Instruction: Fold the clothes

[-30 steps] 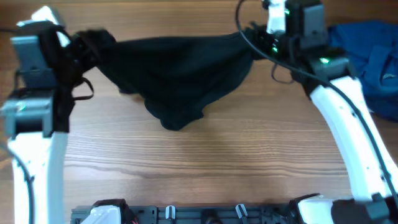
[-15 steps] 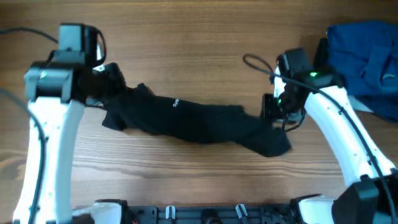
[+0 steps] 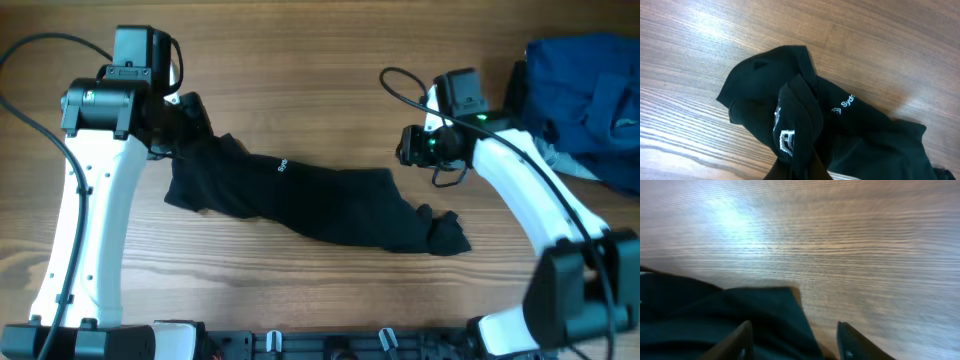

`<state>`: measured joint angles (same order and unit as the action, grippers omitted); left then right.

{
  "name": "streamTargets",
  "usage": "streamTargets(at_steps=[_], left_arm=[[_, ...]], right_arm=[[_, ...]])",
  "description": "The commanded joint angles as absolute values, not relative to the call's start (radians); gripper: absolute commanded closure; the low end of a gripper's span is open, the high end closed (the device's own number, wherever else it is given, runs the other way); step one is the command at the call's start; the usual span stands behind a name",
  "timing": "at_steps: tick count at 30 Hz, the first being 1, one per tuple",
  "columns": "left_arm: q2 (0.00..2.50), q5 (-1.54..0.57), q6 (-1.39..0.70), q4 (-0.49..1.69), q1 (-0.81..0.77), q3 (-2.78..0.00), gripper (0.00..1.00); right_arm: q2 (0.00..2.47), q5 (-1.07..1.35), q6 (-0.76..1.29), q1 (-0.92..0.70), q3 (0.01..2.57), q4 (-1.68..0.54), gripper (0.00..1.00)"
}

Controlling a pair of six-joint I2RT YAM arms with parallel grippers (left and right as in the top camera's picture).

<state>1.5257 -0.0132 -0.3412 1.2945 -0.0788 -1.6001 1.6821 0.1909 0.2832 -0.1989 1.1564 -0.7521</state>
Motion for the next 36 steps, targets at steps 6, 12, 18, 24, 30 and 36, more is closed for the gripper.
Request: streamTargets(at_steps=[6,12,18,24,30,36], left_arm=[[1.519,-0.009,-0.321,1.279,-0.083,-1.601,0.96],[1.519,-0.010,-0.322,1.279,-0.083,-1.601,0.96],[1.519,-0.010,-0.322,1.279,-0.083,-1.601,0.96],[1.518,0.021,-0.321,1.247,-0.083,-1.601,0.96],[1.514,0.047,-0.321,1.151,-0.082,-1.629,0.96],[1.496,0.074,-0.287,1.110,-0.082,-1.722,0.96]], right_arm=[[1.883,0.296,0.235,-0.224,1.170,-0.673,0.50],[1.971,0.289,0.236,-0.266,1.170,-0.640,0.50],[1.996,0.289,0.247,-0.278,1.171,-0.636,0.96],[1.897,0.286,0.252,-0.234,1.252,-0.676,0.95],[1.704,0.233,0.175,-0.145,1.473,-0.826,0.96],[1.581,0.167,0.134,-0.105,1.564,-0.900,0.96]])
